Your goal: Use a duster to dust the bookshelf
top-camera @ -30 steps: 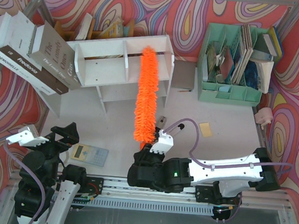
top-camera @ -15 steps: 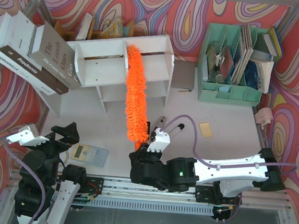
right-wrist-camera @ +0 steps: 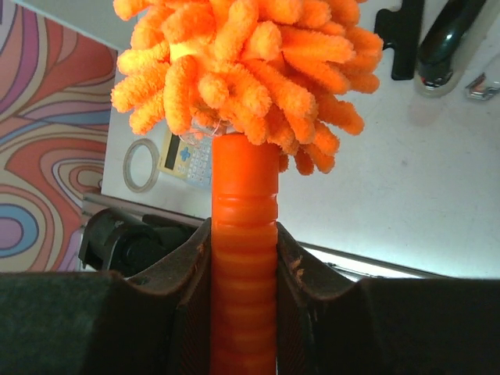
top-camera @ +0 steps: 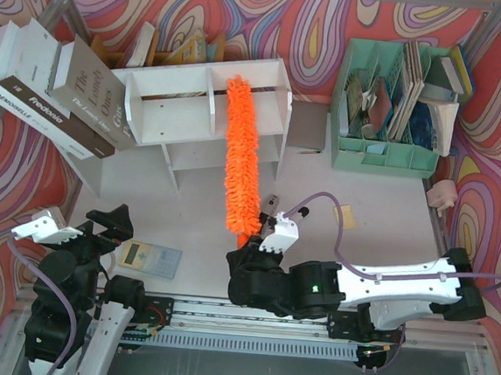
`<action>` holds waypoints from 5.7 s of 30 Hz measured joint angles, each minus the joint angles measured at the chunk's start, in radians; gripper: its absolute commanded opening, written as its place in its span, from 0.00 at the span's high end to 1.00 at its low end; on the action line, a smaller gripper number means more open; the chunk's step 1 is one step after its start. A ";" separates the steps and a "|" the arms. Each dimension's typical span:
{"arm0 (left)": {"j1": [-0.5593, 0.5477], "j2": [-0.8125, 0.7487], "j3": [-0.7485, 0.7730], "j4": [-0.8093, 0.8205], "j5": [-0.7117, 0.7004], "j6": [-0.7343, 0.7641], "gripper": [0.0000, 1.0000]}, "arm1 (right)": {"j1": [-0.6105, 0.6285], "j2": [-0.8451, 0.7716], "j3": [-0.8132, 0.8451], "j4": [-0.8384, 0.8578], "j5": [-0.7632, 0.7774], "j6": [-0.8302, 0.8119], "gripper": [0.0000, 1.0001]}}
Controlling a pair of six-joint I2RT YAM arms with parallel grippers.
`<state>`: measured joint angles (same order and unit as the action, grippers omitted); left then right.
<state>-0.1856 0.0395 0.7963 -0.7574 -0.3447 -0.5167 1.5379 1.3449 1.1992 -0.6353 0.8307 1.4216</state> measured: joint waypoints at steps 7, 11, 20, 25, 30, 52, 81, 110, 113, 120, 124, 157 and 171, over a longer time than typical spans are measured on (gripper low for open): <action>0.000 0.008 0.000 0.000 0.004 0.000 0.01 | -0.001 -0.040 -0.023 -0.043 0.037 0.058 1.00; 0.000 0.010 0.000 0.000 0.005 0.000 0.01 | -0.001 -0.034 -0.014 -0.087 0.053 0.072 1.00; 0.000 0.010 0.000 0.000 0.006 0.000 0.01 | -0.001 -0.072 -0.007 -0.110 0.088 0.043 1.00; 0.000 0.010 0.000 0.000 0.006 0.000 0.01 | -0.002 -0.116 -0.003 -0.108 0.133 0.002 1.00; 0.000 0.010 0.000 0.000 0.006 0.000 0.01 | -0.002 -0.119 -0.002 -0.109 0.138 0.008 1.00; 0.000 0.009 0.000 0.000 0.006 0.000 0.01 | -0.002 -0.082 -0.035 -0.121 0.083 0.057 1.00; 0.000 0.010 0.000 0.000 0.006 0.000 0.02 | -0.007 -0.027 -0.068 -0.031 0.007 0.079 1.00; 0.000 0.010 0.000 0.000 0.006 0.000 0.01 | -0.006 -0.004 -0.024 0.024 0.000 -0.060 1.00; 0.000 0.010 0.000 0.000 0.006 0.000 0.01 | -0.006 -0.077 -0.042 -0.016 0.011 -0.055 1.00; 0.000 0.010 0.000 0.000 0.006 0.000 0.01 | -0.010 -0.157 -0.043 -0.090 0.085 -0.063 1.00; 0.000 0.010 0.000 0.000 0.006 0.000 0.02 | -0.012 -0.162 -0.042 -0.080 0.101 -0.131 1.00; 0.000 0.021 0.000 0.000 0.003 0.000 0.01 | 0.076 -0.174 -0.251 0.386 -0.050 -0.824 1.00; 0.000 0.021 0.000 -0.005 -0.031 -0.001 0.01 | 0.076 -0.282 -0.342 0.632 -0.135 -1.396 1.00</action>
<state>-0.1852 0.0608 0.7963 -0.7620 -0.3756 -0.5175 1.6135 1.0634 0.8570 -0.0032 0.6952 0.0257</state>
